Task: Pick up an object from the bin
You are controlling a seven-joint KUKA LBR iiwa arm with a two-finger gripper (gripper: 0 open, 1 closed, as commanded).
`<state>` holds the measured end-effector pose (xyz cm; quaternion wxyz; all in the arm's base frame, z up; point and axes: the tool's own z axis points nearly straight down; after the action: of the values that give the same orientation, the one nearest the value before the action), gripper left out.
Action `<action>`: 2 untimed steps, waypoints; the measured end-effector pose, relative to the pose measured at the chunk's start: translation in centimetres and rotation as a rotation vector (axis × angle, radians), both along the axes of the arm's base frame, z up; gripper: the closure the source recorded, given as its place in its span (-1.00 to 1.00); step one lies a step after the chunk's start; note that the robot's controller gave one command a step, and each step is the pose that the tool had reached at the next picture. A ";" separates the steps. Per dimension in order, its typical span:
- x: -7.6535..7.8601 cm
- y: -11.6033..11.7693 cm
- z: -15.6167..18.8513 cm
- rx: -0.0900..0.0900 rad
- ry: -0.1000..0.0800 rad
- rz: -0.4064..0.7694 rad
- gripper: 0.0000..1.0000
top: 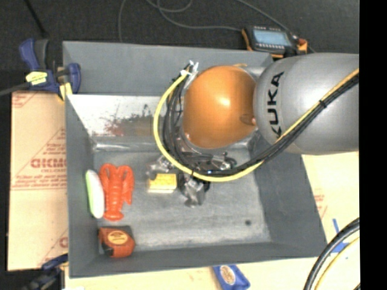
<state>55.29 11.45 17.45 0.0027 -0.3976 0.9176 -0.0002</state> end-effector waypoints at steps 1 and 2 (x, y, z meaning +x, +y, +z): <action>1.8 -1.7 -2.3 0.002 0.000 -0.252 -1.00; 3.7 -1.0 -4.1 0.001 0.001 -0.307 -1.00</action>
Offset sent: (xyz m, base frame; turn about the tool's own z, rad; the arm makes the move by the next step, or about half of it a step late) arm 0.0644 0.0084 -0.0657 0.0071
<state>59.03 10.43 13.35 0.0024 -0.2524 0.9676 -0.0001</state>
